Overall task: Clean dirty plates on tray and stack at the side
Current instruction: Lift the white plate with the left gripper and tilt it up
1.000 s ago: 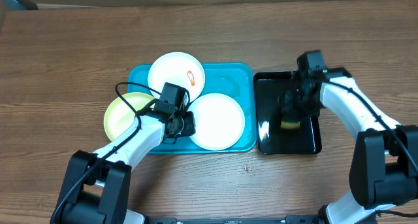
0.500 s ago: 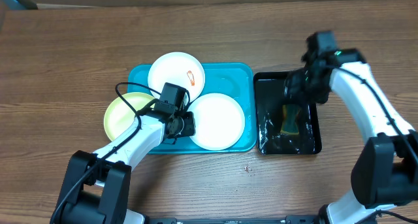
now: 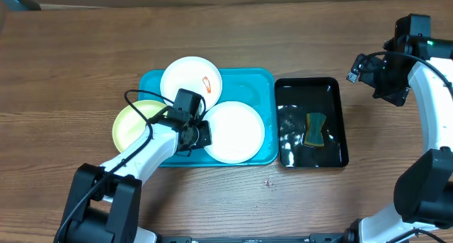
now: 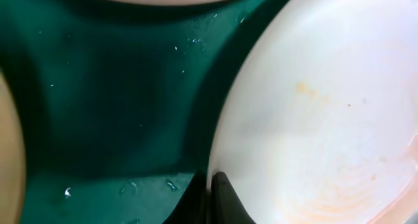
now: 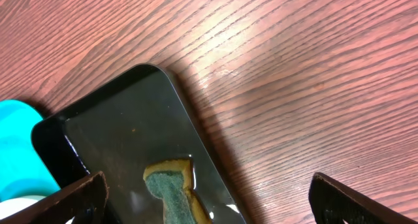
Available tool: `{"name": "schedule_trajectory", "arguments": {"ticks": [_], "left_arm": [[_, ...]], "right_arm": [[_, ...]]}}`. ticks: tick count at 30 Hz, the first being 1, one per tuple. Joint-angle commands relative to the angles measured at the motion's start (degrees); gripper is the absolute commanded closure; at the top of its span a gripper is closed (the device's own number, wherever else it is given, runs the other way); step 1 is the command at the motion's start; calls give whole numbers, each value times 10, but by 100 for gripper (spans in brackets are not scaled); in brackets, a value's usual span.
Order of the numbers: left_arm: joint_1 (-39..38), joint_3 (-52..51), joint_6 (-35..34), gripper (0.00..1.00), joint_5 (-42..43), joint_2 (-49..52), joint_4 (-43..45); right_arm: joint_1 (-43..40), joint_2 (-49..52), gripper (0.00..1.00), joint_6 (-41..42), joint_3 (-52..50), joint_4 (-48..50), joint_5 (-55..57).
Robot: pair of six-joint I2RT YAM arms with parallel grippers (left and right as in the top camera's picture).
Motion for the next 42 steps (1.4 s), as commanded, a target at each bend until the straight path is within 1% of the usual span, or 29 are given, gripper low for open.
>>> {"name": "schedule_trajectory", "arguments": {"ticks": [1,5,10,16,19,23,24,27,28,30,32,34,37,42], "left_arm": [[-4,54,2,96,0,-30,-40],[-4,109,16,96,-9,-46,-76],[-4,169,16,96,-54,-48,-113],[-15,214,16,96,-79,-48,-111],[-38,236,16,96,-115,-47,-105],[-93,252,16,96,-201,-47,-83],[-120,252,16,96,-240,-47,-71],[-160,252,19,96,-298,-47,-57],[-188,252,19,96,-342,-47,-50],[-223,252,23,96,-386,-47,-41],[-255,252,37,96,-415,-45,-33],[-303,252,55,96,-477,-35,-23],[-347,252,80,96,-545,-23,-12],[-403,252,148,96,-642,3,19]], "right_arm": [[0,-6,0,0,3,3,3],[0,-6,0,0,3,3,3],[0,-6,0,0,3,3,3],[0,-6,0,0,3,3,3],[0,-6,0,0,3,3,3],[0,-6,0,0,3,3,3],[0,-6,0,0,3,3,3],[0,-6,0,0,3,3,3],[0,-6,0,0,3,3,3],[0,-6,0,0,3,3,3],[0,-6,0,0,3,3,3],[0,-6,0,0,3,3,3],[0,-6,0,0,3,3,3],[0,-6,0,0,3,3,3]]}}
